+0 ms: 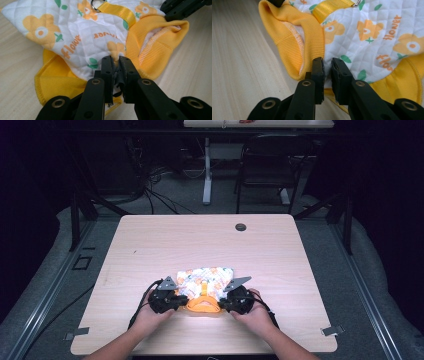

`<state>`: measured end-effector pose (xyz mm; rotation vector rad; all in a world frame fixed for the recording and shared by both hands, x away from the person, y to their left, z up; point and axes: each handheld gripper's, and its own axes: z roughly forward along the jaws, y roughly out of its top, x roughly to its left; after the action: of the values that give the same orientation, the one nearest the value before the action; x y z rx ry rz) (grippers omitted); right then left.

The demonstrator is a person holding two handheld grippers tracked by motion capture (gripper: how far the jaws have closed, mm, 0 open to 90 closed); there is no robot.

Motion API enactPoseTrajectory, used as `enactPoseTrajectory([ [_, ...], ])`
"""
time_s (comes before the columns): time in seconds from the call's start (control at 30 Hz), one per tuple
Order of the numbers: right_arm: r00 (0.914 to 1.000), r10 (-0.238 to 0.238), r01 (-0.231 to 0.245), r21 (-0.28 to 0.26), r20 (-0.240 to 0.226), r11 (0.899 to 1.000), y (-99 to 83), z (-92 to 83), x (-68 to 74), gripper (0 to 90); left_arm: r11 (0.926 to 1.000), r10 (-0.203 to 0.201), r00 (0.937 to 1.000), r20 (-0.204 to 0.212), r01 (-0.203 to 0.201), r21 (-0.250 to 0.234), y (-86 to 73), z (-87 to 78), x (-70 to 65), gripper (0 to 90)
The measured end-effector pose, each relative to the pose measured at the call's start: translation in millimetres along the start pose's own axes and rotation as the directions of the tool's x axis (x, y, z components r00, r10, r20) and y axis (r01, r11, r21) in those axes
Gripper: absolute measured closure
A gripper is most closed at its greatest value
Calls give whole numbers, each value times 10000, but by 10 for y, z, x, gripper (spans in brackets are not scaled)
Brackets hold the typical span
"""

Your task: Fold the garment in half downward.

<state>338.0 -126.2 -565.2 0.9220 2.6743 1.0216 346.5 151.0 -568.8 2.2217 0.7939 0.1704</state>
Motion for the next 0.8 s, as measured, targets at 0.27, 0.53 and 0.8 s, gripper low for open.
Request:
enactPoseTrajectory([
  [0.27, 9999, 41, -43, 158, 152, 9999, 81, 35, -94, 799, 9997, -92, 9999, -101, 95, 244, 125, 68, 112, 823],
  [0.53, 9989, 192, -205, 303, 432, 9993, 184, 85, -203, 797, 9989, -347, 9989, -311, 357, 320, 263, 163, 259, 823],
  [0.8, 9969, 614, -628, 286, 497, 9976, 272, 141, -353, 798, 9980, -437, 9974, -565, 461, 427, 385, 243, 377, 822],
])
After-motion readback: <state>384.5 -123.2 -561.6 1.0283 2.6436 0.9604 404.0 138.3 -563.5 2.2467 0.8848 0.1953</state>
